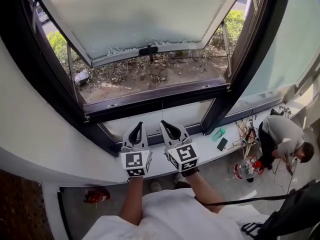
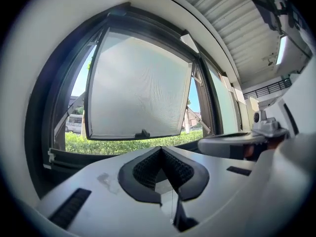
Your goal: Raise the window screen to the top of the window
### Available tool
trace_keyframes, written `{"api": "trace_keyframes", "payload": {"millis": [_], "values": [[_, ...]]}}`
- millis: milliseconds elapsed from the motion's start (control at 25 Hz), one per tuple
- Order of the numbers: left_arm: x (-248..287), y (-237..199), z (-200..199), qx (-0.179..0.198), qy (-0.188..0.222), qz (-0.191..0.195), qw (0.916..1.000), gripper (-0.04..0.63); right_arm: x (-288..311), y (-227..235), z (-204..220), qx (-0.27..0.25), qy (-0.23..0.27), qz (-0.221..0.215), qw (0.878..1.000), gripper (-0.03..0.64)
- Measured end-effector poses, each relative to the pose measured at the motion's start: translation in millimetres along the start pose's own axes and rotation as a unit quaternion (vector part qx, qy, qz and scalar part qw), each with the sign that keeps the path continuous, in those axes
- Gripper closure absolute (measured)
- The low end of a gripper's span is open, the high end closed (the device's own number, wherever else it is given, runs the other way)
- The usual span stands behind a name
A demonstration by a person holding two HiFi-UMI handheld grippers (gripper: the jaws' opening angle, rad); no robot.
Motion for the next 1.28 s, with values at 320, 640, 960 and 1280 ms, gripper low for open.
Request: {"api": "trace_keyframes", "payload": {"millis": [320, 640, 960, 1280], "values": [[38, -7, 1, 0.097, -0.03, 0.007, 0.9948, 0.595, 33, 41, 35, 0.031, -0.038, 0.023, 0.999, 0.617], [83, -2, 33, 0.235, -0.092, 0.032, 0.9671, 0.594, 48, 73, 46, 0.041, -0.055, 0.032, 0.997, 0.617], [121, 6, 49, 0.454, -0.142, 0.047, 0.8782, 0.56, 57, 104, 60, 0.05, -0.08, 0.045, 0.994, 0.617], [131, 11, 64, 0.544, -0.156, 0.064, 0.8219, 0.549, 56, 135, 81, 0.074, -0.101, 0.061, 0.99, 0.617]]}}
Point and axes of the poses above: the fingertips, and each gripper's own axes: x forward along the fingers, y to its right, z out of its underside, the point moved 3 cm from there along -x, backward along the fingers, and after that the axes turned 12 degrees about x, right-handed, at the moved point
